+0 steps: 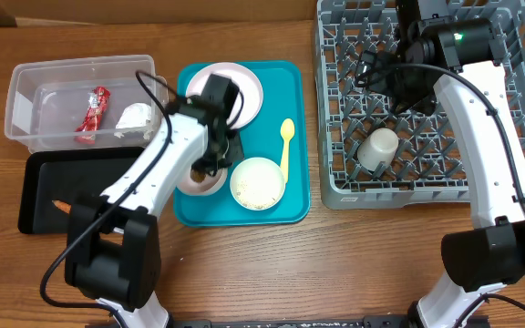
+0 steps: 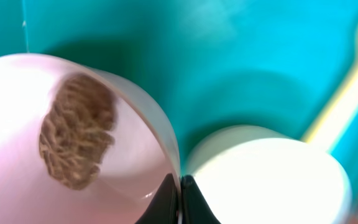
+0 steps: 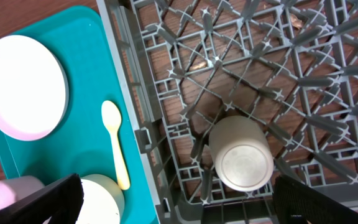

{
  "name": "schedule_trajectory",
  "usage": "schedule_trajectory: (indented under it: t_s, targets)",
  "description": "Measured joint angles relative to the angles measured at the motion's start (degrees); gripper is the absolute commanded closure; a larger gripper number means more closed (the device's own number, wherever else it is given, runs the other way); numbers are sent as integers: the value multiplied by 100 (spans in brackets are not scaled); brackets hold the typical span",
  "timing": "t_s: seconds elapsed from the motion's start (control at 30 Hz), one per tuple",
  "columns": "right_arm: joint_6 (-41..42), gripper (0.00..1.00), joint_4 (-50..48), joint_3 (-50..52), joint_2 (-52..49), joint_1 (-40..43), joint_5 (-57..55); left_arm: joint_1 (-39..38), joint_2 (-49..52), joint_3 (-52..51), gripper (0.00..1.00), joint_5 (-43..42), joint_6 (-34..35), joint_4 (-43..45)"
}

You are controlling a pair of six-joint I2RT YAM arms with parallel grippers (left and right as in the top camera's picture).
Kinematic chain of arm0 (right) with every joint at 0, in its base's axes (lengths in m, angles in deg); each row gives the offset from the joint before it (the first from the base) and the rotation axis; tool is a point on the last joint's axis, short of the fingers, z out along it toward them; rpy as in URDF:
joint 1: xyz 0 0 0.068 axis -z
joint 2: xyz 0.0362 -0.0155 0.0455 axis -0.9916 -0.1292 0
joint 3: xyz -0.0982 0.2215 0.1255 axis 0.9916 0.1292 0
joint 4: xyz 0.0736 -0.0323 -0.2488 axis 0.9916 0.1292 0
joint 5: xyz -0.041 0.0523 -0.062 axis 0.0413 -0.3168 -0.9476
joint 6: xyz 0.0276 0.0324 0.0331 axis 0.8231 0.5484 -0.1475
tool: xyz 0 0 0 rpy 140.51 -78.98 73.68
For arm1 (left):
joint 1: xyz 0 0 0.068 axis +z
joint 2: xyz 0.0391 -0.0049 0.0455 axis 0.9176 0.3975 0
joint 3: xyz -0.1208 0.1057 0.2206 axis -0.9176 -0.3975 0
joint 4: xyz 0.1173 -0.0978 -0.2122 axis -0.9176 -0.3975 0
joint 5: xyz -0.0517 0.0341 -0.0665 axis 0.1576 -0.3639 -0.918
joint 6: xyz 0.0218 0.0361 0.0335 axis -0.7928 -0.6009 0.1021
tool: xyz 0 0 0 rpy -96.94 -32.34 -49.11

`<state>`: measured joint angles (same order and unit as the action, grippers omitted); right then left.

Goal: Sort waste into correct bins and load items into the dishwasher
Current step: 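Lift the bowl left and tip its food onto the black tray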

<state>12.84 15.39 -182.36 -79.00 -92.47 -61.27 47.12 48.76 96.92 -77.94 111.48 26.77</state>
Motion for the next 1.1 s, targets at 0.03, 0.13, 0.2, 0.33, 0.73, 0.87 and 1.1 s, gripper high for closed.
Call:
schedule_trajectory:
  t_s: [0.03,0.13,0.2,0.33,0.73,0.87,1.1]
  targets:
    - [0,1,-4,0,0,0,2,0,2,278,96,-101,-31,-197]
    - [-2,1,-35,2,0,0,2,-2,11,1248,96,-313,-199,-914]
    - [-2,1,-44,4,0,0,2,0,11,1814,96,-389,-315,-1360]
    - [0,1,-66,11,0,0,2,74,4,2632,96,-492,-573,-2205]
    - [-2,1,-87,15,0,0,0,1615,-715,3086,96,-883,-1700,-3768]
    - [-2,1,-103,15,0,0,2,2240,-1147,2986,96,-1209,-2258,-3770]
    - [0,1,-83,17,0,-2,0,3377,-1311,1788,96,-2304,-3528,-3390]
